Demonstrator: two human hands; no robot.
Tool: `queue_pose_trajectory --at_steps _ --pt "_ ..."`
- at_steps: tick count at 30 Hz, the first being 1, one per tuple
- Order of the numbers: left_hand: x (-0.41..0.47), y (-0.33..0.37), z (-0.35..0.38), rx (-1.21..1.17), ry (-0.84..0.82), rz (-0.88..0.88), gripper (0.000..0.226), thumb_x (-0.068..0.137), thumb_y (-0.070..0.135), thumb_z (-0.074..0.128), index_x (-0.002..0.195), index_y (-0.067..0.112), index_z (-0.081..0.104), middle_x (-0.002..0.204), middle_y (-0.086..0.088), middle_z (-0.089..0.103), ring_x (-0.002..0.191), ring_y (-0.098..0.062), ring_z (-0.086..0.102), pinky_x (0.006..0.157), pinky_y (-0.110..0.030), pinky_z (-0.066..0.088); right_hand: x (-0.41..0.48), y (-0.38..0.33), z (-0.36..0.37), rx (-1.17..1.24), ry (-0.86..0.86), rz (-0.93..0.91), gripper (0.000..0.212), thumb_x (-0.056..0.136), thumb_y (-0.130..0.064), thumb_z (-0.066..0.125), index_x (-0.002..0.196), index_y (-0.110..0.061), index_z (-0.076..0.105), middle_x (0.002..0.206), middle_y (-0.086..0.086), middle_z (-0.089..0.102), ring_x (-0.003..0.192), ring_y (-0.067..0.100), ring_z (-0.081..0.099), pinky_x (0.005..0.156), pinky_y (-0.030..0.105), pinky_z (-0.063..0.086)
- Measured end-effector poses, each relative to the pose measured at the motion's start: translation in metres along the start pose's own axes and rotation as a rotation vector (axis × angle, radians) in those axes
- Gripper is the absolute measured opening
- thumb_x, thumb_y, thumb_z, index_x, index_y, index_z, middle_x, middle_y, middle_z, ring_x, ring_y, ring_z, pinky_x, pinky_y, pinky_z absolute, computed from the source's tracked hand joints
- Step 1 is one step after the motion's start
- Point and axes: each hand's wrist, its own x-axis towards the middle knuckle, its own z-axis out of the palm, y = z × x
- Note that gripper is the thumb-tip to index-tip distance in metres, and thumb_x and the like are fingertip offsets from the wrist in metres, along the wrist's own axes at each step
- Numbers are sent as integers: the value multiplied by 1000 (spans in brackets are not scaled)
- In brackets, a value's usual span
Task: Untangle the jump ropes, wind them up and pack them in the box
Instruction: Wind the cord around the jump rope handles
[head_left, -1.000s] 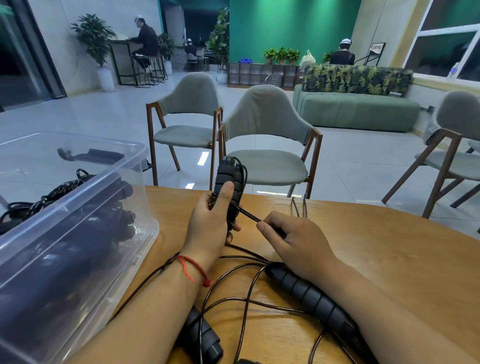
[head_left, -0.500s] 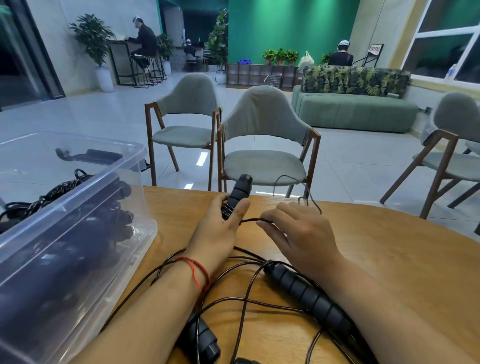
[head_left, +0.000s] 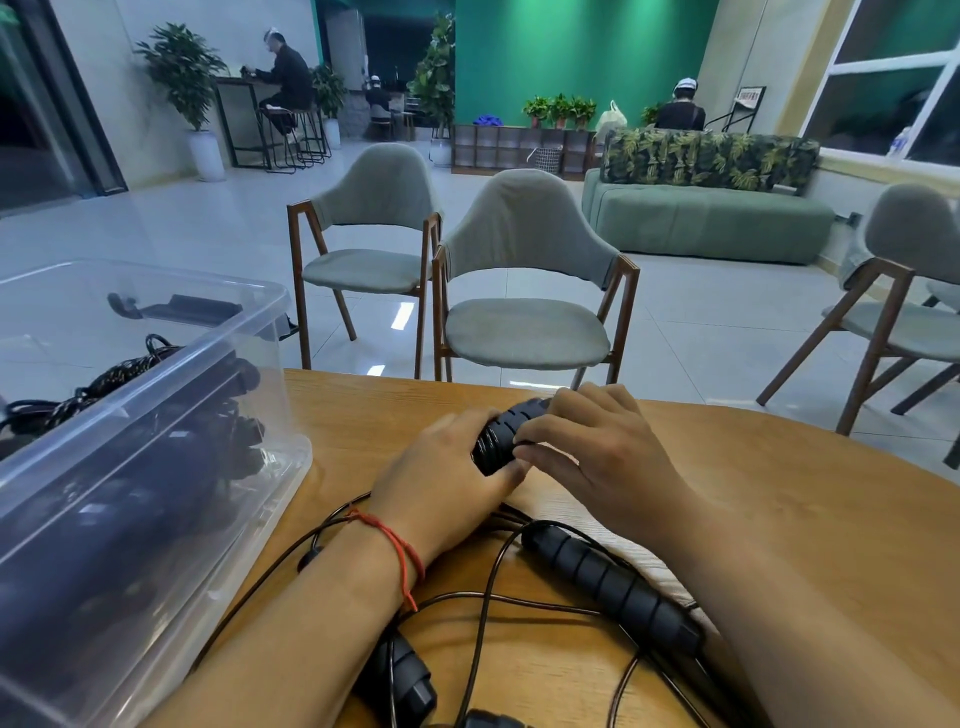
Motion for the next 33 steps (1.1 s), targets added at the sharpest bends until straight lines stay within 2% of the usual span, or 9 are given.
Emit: queue_pose_trajectory --at_steps 5,8,12,16,19,22,25,29,33 --pt "-3 3 -4 123 8 95 62 84 90 41 131 52 52 109 19 60 100 -5 59 83 -38 58 6 3 -12 171 -155 75 12 101 -44 68 103 -33 74 94 -19 53 87 9 45 83 30 33" --pt "-5 5 -6 126 -7 158 59 84 90 42 127 52 55 103 21 60 94 0 57 80 -34 55 12 2 -21 271 -230 128 13 96 -48 74 98 -35 76 89 -21 54 88 9 50 82 27 34" --pt "-9 11 -7 63 -71 289 58 88 84 54 135 49 55 103 25 55 92 2 55 76 -27 52 17 2 -42 560 -271 369 21 79 -36 93 93 -37 76 90 -12 67 89 17 58 73 24 46" --pt "-12 16 -10 12 -124 406 63 92 76 56 145 43 51 120 23 61 103 1 59 84 -28 56 14 12 -53 893 -400 563 15 88 -24 86 97 -31 76 95 -5 71 93 15 66 74 25 53" --pt "-16 20 -11 -12 -128 443 67 94 72 57 150 40 42 121 16 65 102 -3 63 84 -25 56 8 17 -49 1154 -382 686 21 85 -30 85 101 -21 74 99 7 69 93 22 69 76 29 57" --pt "-16 21 -12 -73 -130 401 75 91 71 63 150 43 26 118 12 67 96 -9 68 81 -31 60 4 19 -40 1217 -344 744 29 80 -35 84 100 -17 72 101 13 64 91 27 67 73 34 57" --pt "-16 21 -11 -109 -153 427 79 90 71 65 151 46 22 117 12 67 94 -9 69 80 -34 61 -2 25 -32 1357 -397 778 32 81 -30 82 103 -14 66 101 14 60 89 30 64 72 36 57" --pt "-18 24 -10 -91 -174 510 82 93 68 63 158 49 17 113 6 70 90 -11 69 76 -32 59 -12 27 -23 1531 -440 827 33 87 -19 79 112 -12 58 106 20 57 97 41 57 82 44 50" --pt "-19 22 -10 -150 -170 540 74 96 63 63 158 51 24 121 9 70 99 -5 67 82 -27 58 -7 25 -13 1445 -387 803 23 82 -23 87 91 -17 67 86 7 66 77 22 66 68 30 55"
